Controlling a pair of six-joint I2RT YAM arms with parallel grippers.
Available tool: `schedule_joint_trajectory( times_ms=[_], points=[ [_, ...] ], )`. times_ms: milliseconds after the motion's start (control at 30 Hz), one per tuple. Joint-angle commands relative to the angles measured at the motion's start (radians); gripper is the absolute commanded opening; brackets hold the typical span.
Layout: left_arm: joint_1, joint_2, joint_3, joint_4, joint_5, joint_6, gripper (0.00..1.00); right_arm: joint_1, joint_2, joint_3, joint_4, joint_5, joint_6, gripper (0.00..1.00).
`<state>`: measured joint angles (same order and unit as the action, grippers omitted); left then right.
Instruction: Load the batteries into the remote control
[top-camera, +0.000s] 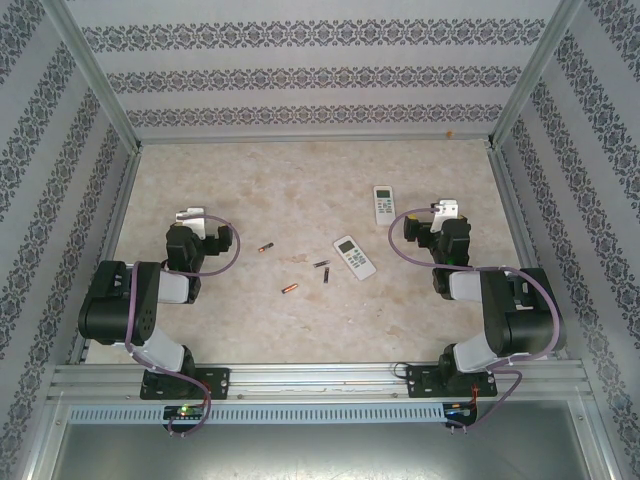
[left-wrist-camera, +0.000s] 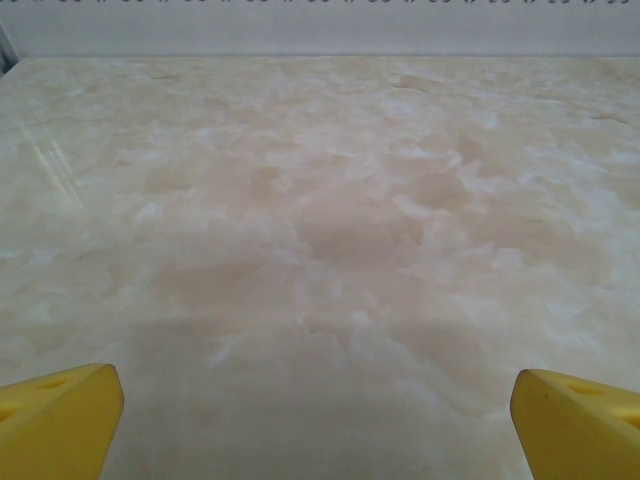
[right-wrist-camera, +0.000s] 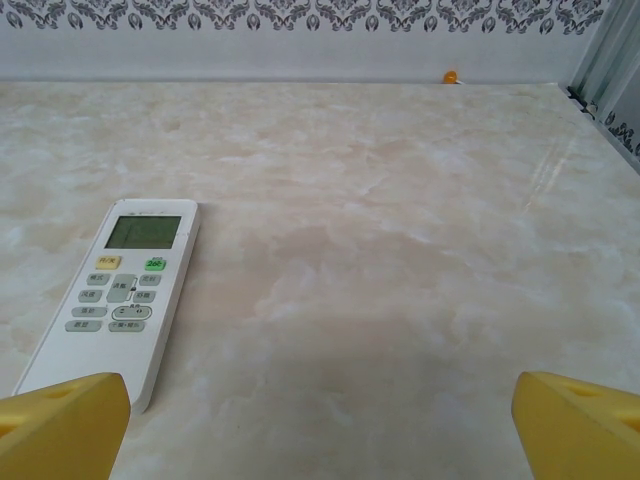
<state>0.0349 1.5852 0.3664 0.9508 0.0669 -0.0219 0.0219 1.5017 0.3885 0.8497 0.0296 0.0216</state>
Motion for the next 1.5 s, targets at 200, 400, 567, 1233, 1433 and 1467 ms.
schedule_joint_trajectory(
  times_ms=[200,400,567,1233,1433,1467],
  points=[
    [-0.076,-0.442,-0.047,-0.209,-0.159,-0.093,1.0,0.044,-0.389,0.153,-0.64,-0.004,0.296,0.97],
    [-0.225,-0.703,0.118,-0.622,0.084,-0.56,1.0,0.352,-0.391,0.245,-0.936,0.002,0.356,0.98],
    [-0.436,-0.641,0.3,-0.92,0.252,-0.437,1.0,0.464,-0.195,0.341,-1.037,-0.007,0.255,0.98],
    [-0.454,-0.579,0.392,-1.14,0.158,-0.366,1.0,0.58,0.305,0.62,-1.291,0.02,0.179,0.62],
    [-0.43,-0.479,0.461,-1.134,0.25,-0.578,0.98,0.594,0.151,0.583,-1.223,-0.092,0.215,0.44],
    [-0.428,-0.453,0.476,-1.117,0.296,-0.614,0.97,0.592,0.101,0.568,-1.183,-0.15,0.236,0.44]
  ],
)
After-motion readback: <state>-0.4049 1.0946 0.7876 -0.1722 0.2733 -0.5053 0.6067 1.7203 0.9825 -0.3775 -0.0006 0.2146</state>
